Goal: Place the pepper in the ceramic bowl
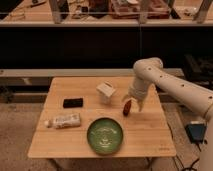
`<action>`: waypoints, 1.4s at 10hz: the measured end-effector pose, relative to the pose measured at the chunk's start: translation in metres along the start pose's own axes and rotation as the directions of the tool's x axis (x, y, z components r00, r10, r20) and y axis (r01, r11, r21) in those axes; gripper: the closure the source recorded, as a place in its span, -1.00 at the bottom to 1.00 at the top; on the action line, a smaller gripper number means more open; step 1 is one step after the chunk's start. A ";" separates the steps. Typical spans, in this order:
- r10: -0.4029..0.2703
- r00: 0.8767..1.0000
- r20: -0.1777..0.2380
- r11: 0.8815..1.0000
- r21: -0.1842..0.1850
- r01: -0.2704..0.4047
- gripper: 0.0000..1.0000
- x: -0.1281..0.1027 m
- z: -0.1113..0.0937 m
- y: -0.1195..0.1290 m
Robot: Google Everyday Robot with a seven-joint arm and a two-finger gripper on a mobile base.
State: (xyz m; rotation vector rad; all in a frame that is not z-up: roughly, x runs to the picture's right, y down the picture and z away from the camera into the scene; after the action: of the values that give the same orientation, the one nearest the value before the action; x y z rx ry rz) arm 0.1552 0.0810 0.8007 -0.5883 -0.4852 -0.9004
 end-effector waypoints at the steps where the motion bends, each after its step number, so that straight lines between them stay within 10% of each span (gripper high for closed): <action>1: -0.029 0.999 -0.020 1.000 0.008 0.029 -0.60 0.006 0.008 0.000; 9: -0.148 0.981 -0.129 0.972 0.165 0.168 -0.60 0.040 0.048 -0.011; 14: -0.180 0.971 -0.159 0.970 0.133 0.202 -0.60 0.040 0.053 -0.025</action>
State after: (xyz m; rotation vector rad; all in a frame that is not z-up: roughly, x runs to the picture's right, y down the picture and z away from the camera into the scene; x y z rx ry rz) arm 0.1482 0.0801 0.8712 -0.3400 -0.4778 -1.0728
